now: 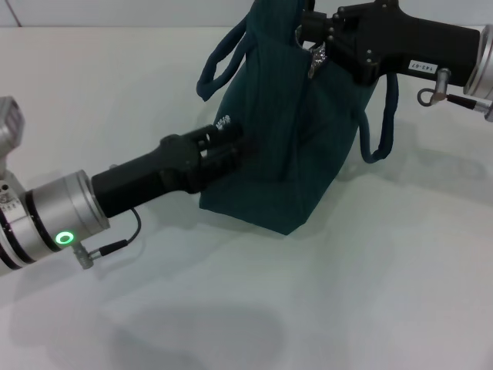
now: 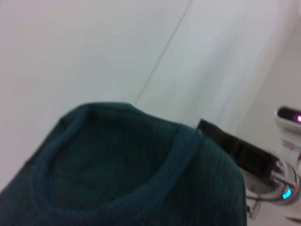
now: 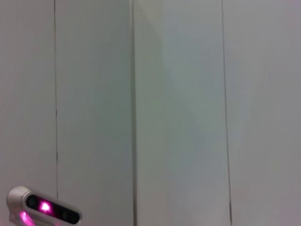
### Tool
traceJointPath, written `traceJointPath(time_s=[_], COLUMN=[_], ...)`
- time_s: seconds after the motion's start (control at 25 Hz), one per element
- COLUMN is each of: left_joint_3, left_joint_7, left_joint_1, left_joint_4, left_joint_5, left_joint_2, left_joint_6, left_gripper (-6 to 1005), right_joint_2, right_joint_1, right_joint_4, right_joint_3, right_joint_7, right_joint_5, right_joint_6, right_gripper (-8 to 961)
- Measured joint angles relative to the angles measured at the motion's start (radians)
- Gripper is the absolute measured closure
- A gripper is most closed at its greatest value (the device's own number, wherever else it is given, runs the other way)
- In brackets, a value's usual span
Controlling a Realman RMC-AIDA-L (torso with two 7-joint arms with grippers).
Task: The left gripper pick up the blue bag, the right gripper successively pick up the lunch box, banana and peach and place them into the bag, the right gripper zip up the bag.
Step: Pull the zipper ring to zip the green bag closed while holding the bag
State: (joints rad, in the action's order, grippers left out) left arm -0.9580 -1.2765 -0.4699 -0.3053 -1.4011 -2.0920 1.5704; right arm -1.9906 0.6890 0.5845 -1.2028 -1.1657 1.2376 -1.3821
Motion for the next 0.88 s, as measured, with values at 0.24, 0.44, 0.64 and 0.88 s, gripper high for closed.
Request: traceJointPath(time_s=[0.24,0.44,0.64,0.88], left_joint_3=[0.001,0.001,0.001,0.001], left_joint_7=[-0.024,-0.044,-0.060,-0.062], left_joint_1=[0.012,0.024,0.015,0.000], left_joint_4=[-0.003,-0.010,-0.011,-0.012], left_joint_5=[0.052,0.079,0.082,0.089], left_joint_2=[0.004,0.006,0.006,0.003], left_joint_6=[0.005,0.007,0.027,0.048], left_gripper=[429,316,315,314], right_joint_2=[-0.004,-0.010,-0.018,-0.021], right_joint_1=[0.001,0.021,0.042,0.052], right_joint_4=[0.000,0.000,-0.002,-0.002], right_joint_3=[-0.011,-0.028,-0.029,-0.029], right_joint_7=[-0.001,-0.002,-0.003,-0.003], right_joint_5=[0.002,0.015,0.034,0.050], right_joint_6=[0.001,0.008,0.011,0.014], right_gripper=[936,936,936,936])
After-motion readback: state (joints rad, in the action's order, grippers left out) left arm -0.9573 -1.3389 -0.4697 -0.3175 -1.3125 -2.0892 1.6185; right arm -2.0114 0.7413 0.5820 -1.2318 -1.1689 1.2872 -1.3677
